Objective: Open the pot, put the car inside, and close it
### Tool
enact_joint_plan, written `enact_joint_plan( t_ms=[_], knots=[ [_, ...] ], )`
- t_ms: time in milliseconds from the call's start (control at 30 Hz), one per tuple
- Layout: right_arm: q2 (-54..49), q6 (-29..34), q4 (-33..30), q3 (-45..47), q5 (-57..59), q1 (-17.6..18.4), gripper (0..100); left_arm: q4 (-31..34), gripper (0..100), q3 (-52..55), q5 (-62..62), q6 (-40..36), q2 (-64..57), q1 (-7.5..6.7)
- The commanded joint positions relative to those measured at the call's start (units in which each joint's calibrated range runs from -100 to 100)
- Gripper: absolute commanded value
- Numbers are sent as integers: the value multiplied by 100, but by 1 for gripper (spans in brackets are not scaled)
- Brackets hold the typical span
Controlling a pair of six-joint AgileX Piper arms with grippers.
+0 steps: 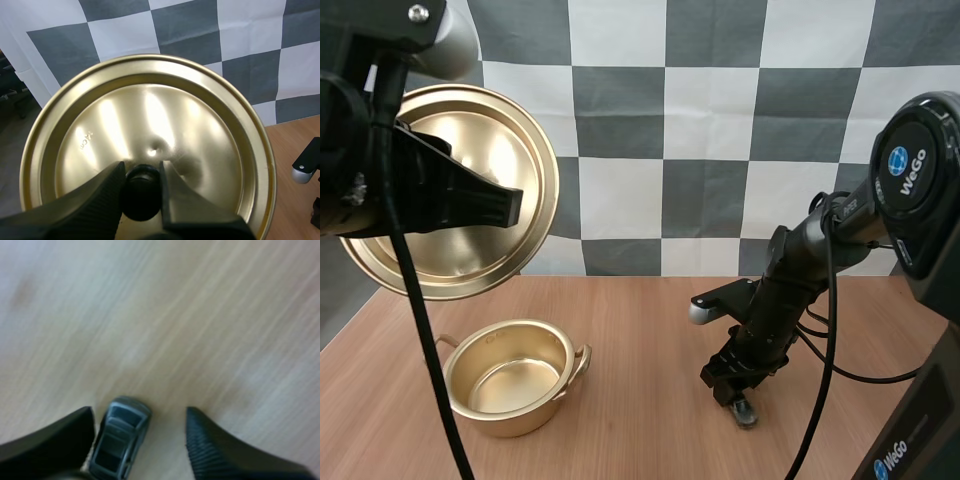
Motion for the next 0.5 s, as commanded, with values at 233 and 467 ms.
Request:
enact_joint_plan(
  t_ms=[233, 467],
  knots=[
    [3, 25, 85, 19, 524, 5, 0, 0, 0, -5, 0, 4, -2, 4],
    [-6, -23, 85, -86, 736, 5, 0, 0, 0, -5, 0, 4, -2, 4]
  ],
)
